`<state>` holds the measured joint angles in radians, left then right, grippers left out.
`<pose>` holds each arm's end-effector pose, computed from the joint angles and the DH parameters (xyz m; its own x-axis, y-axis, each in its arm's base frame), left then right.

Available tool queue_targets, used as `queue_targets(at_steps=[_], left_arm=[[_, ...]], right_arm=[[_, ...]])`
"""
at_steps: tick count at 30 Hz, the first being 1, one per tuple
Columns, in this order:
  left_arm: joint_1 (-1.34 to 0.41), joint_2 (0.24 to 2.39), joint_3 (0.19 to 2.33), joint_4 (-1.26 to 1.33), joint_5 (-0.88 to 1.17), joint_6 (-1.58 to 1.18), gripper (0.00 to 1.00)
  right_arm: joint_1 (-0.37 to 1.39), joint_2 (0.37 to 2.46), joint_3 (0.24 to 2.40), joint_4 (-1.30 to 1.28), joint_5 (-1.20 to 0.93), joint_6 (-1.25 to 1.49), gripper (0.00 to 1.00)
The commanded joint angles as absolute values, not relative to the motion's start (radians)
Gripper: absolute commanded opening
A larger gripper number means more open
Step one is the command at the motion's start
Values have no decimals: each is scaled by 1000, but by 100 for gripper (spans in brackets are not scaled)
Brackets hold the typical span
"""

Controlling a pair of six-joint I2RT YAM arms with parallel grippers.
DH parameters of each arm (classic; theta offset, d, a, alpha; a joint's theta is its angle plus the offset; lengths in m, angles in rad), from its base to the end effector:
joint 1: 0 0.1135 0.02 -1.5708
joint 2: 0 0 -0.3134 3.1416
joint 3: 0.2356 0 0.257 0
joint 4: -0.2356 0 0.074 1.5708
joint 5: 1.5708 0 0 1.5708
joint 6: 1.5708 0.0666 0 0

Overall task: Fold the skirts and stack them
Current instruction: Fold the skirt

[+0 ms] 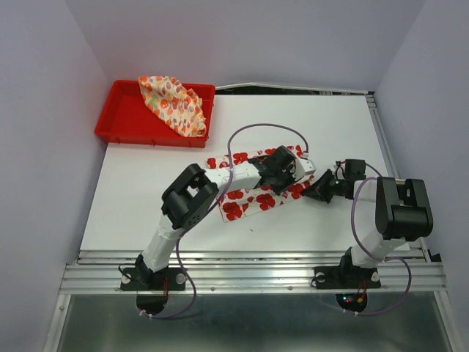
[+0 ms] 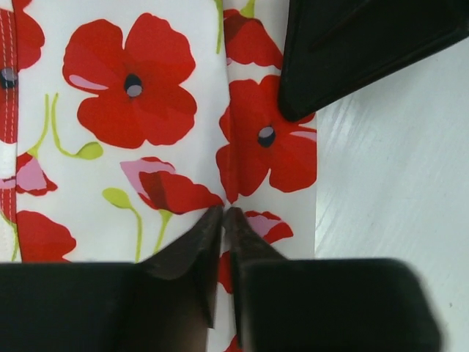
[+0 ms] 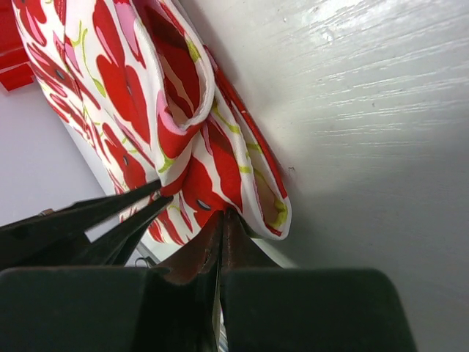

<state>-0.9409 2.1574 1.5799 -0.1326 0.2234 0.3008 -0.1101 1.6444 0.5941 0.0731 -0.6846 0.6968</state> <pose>0.3067 -0.4458 0.1978 -0.1040 0.6331 -0.7670 0.9609 0.2629 0.0867 0.2925 0.0100 0.1350 -0.8028 0.5890 -0.0926 0.3244 0.5618 0.7610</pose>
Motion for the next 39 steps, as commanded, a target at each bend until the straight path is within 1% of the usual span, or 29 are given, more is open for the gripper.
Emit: queue_targets(at_steps=[1,2,3,4,11,19,33,36,38,39], left_arm=[[-946,2138,1631,-130,210,305,12],[-948,2134,1631,-130,212,305,8],[-948,2122,1629,-130,213,299,1],[-948,2117,1629,-132,227,298,0],[-959,2042,1609,-149,278,268,0],[-989,2013,1621,-201,311,242,0],[-1006,2131,1635,-232,261,250,0],[-1000,2135,1620,-224,244,258,0],[-993,2137,1614,-221,226,261,0],[-988,2135,1609,-221,227,262,0]], right_arm=[[-112,1666,611,94,-646,683,1],[-112,1664,611,92,-646,683,1],[-112,1666,611,94,-644,683,1],[-112,1664,611,94,-644,681,1],[-112,1655,604,94,-640,683,1],[-112,1638,597,95,-637,683,1],[-112,1609,597,81,-624,652,1],[-112,1598,617,28,-601,611,1],[-112,1585,632,-42,-577,568,5],[-112,1580,652,-69,-566,554,5]])
